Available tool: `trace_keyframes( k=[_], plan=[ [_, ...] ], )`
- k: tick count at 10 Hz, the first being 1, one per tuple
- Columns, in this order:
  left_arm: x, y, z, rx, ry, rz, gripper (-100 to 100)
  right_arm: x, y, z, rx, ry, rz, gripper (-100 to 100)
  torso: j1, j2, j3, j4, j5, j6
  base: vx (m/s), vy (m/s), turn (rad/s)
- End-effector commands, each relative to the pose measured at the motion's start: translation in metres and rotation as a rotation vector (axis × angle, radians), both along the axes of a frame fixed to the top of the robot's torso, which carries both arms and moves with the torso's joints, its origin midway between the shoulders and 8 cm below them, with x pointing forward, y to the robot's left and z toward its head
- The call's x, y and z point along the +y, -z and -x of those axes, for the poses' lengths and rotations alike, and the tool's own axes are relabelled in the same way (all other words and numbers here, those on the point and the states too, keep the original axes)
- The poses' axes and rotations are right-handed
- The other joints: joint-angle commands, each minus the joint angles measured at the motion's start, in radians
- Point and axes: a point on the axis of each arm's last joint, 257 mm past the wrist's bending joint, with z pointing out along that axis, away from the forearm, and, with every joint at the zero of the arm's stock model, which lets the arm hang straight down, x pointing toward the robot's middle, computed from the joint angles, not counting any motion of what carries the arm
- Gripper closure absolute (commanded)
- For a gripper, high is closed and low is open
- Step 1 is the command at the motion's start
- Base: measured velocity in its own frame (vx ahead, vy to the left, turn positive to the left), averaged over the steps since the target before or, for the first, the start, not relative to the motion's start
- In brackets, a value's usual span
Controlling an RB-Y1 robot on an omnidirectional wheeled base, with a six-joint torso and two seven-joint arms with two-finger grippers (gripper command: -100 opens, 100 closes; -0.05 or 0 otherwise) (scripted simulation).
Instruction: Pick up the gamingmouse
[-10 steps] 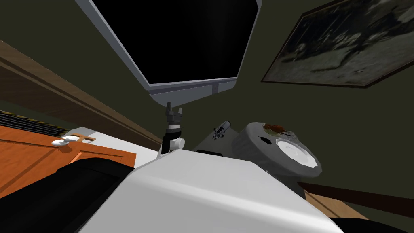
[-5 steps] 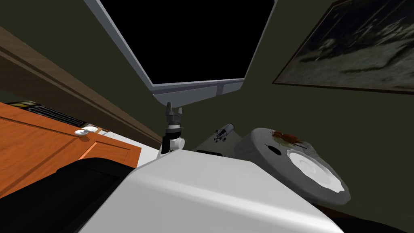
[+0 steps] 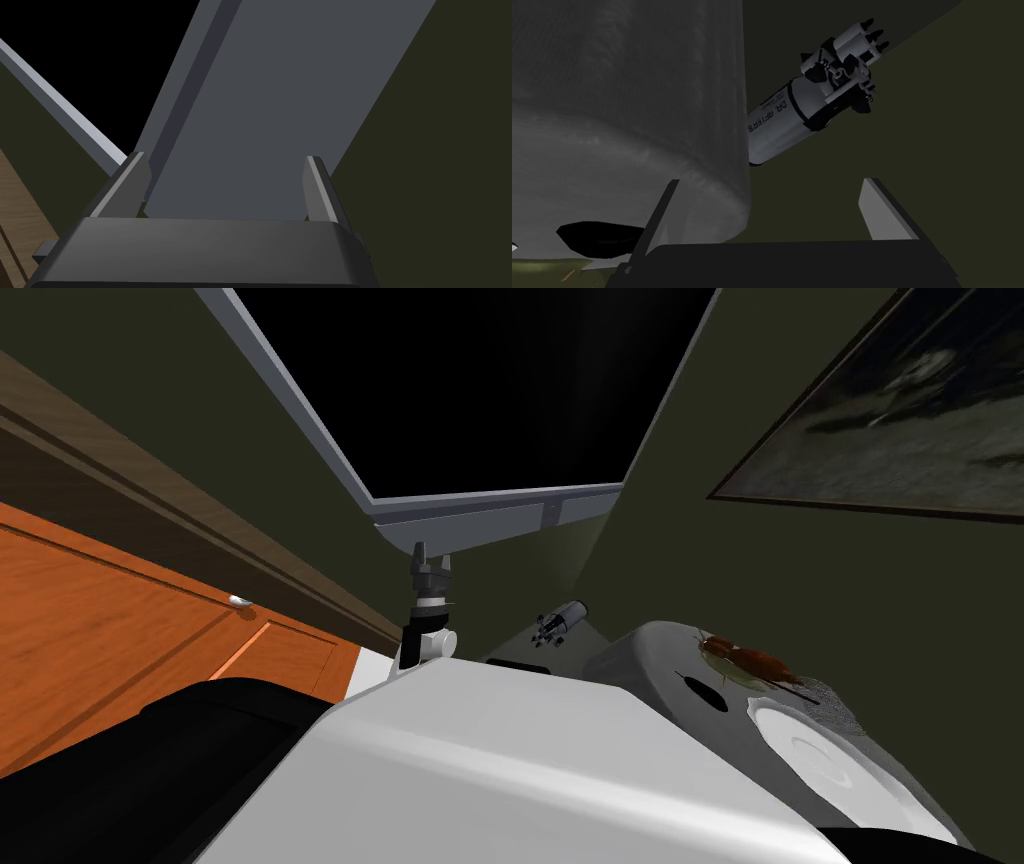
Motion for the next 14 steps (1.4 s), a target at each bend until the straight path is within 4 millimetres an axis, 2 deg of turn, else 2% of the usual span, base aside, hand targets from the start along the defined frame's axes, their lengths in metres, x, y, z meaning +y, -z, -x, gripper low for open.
trace_keyframes(
  k=[1,2,3,4,7,8,10,12,14],
  plan=[
    [0.0,0.0,0.0,0.0,0.0,0.0,0,-0.02,0.0,0.029,0.077,-0.036,0.055,-100,0.0,0.0,0.0,0.0,0.0,0.0,0.087,-0.073,0.226],
    [0.0,0.001,0.0,0.002,0.001,0.0,0,-0.021,0.0,0.029,0.078,-0.035,0.055,-100,0.0,-0.003,-0.001,0.0,0.0,-0.002,0.087,-0.082,0.129],
    [0.0,0.001,0.0,0.003,0.0,0.0,0,-0.034,0.0,0.051,0.139,-0.068,0.096,-100,0.0,-0.005,-0.002,0.0,-0.001,0.001,0.107,-0.091,0.219],
    [0.0,0.002,-0.001,0.006,0.001,0.001,0,-0.034,0.0,0.051,0.139,-0.068,0.096,-100,-0.001,-0.008,-0.004,0.0,-0.001,0.0,0.099,-0.079,0.14],
    [0.001,0.006,-0.001,0.017,0.0,0.002,0,-0.063,-0.002,0.103,0.291,-0.163,0.183,-100,-0.004,-0.021,-0.011,-0.001,-0.004,0.002,0.155,-0.137,0.301],
    [0.001,0.007,-0.001,0.02,-0.002,0.002,0,-0.064,-0.002,0.106,0.296,-0.16,0.185,-100,-0.007,-0.025,-0.013,-0.001,-0.006,0.004,0.107,-0.149,0.092],
    [0.002,0.008,-0.001,0.023,-0.005,0.001,0,-0.074,-0.002,0.133,0.374,-0.214,0.217,-100,-0.007,-0.026,-0.013,-0.001,-0.007,0.007,0.117,-0.145,0.19],
    [0.002,0.008,-0.001,0.023,-0.005,0.001,0,-0.074,0.002,0.152,0.426,-0.258,0.226,-100,-0.011,-0.029,-0.015,-0.001,-0.008,0.007,0.107,-0.163,0.26],
    [0.002,0.008,-0.001,0.022,-0.004,0.002,0,-0.063,0.011,0.162,0.45,-0.288,0.212,-100,-0.004,-0.021,-0.011,0.0,-0.006,0.007,-0.034,-0.065,0.185]
  ],
)
